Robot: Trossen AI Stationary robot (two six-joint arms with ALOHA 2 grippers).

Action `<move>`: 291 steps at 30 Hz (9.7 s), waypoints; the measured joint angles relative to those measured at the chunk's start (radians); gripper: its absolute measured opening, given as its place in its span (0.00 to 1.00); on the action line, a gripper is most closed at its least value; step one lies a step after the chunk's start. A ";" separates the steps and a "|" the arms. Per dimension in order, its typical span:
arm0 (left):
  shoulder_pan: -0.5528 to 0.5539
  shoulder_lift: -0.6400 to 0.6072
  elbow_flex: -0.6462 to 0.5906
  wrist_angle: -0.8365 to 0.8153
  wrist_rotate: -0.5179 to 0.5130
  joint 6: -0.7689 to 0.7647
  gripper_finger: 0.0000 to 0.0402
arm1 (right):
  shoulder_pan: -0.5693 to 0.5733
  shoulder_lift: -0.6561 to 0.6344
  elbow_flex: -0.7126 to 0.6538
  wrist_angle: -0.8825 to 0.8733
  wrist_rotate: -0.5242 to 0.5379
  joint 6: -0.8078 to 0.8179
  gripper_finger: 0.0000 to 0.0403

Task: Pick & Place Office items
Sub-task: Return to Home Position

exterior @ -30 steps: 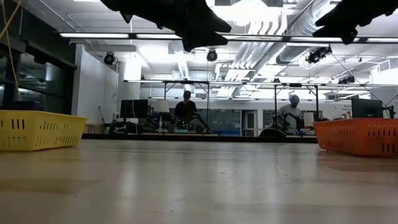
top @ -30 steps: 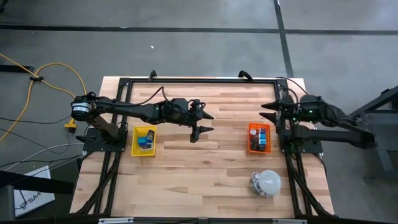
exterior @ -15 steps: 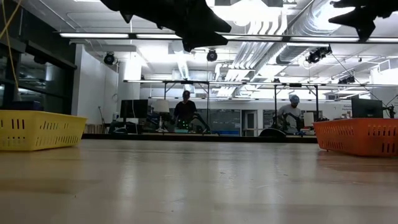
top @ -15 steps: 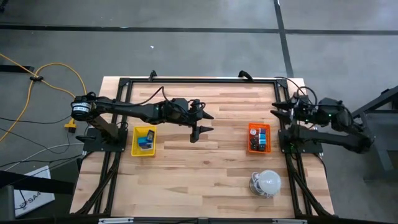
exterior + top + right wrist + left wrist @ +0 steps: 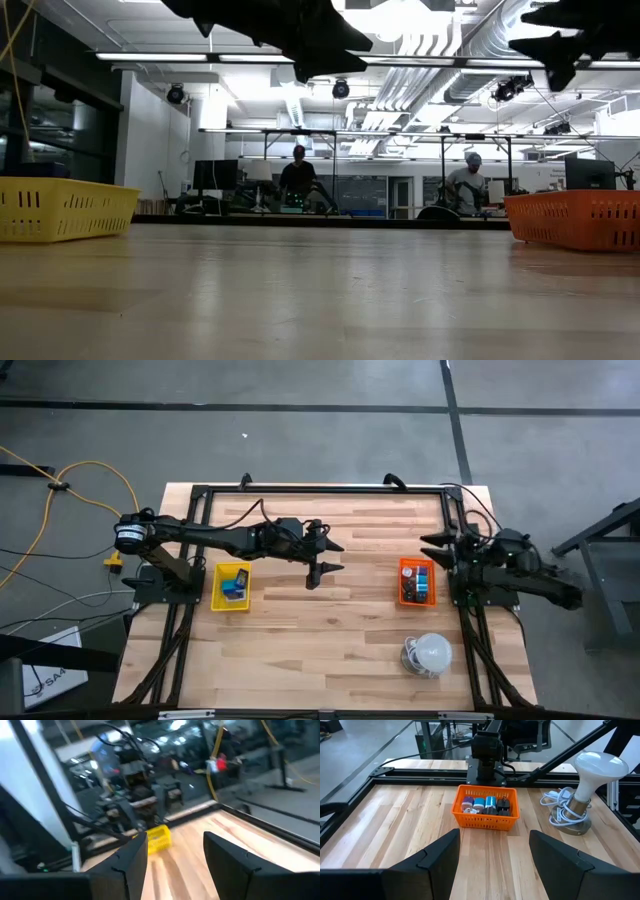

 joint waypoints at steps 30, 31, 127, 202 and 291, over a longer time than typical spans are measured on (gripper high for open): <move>0.000 0.000 0.000 -0.002 0.000 0.000 0.58 | 0.002 -0.001 -0.314 0.444 0.090 -0.082 0.44; 0.000 0.000 0.000 -0.002 0.000 0.000 0.58 | 0.002 -0.001 -0.314 0.442 0.090 -0.081 0.44; 0.207 -0.531 -0.563 0.181 -0.083 0.032 0.58 | -0.002 0.005 -0.317 0.256 0.036 -0.030 0.44; 0.207 -1.532 -1.062 -0.189 -0.207 0.014 0.58 | -0.002 0.006 -0.318 0.259 0.036 -0.030 0.44; 0.207 -1.532 -1.062 -0.102 -0.204 0.015 0.58 | -0.002 0.006 -0.317 0.259 0.036 -0.030 0.44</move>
